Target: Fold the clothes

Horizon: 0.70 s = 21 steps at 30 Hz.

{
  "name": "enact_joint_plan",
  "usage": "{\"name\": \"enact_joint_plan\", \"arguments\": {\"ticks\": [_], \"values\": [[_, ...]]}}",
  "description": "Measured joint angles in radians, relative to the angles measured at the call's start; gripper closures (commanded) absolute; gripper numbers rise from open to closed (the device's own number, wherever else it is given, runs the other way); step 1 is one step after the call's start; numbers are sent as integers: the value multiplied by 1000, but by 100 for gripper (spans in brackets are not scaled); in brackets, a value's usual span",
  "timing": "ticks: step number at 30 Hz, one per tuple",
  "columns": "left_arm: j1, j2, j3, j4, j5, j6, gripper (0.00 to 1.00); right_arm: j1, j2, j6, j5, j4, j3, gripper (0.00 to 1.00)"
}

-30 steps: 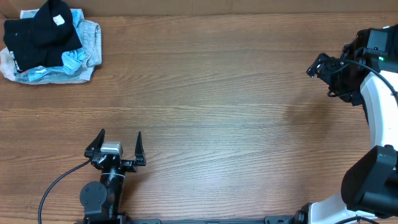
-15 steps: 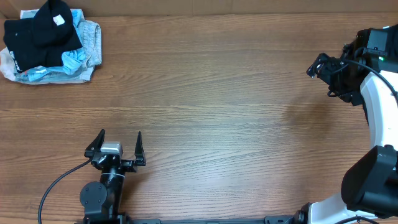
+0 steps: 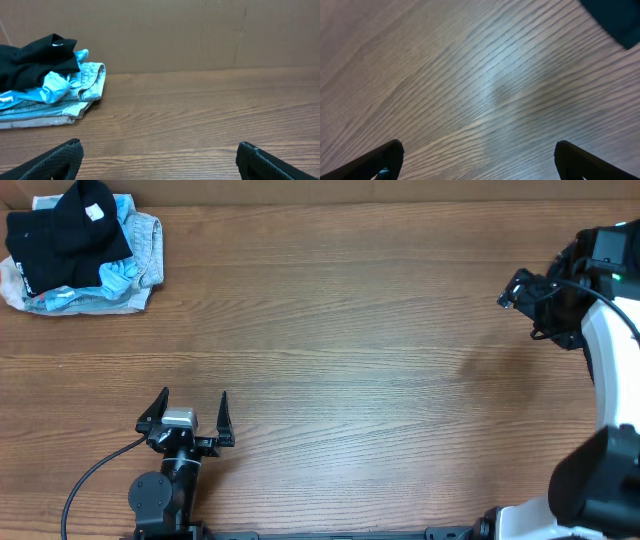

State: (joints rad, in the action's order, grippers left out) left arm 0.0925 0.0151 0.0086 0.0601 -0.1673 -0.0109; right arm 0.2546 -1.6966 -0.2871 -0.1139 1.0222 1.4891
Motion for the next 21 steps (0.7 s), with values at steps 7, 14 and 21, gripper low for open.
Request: {"name": "enact_joint_plan", "arguments": {"ticks": [7, 14, 21], "values": [[0, 0, 0, 0, 0, 0, 0, -5, 210, 0, 21, -38, -72, 0], [0, 0, 0, 0, 0, 0, 0, -49, 488, 0, 25, -290, -405, 0], [0, 0, 0, 0, 0, 0, 0, -97, 724, 1, 24, -568, -763, 0]]}}
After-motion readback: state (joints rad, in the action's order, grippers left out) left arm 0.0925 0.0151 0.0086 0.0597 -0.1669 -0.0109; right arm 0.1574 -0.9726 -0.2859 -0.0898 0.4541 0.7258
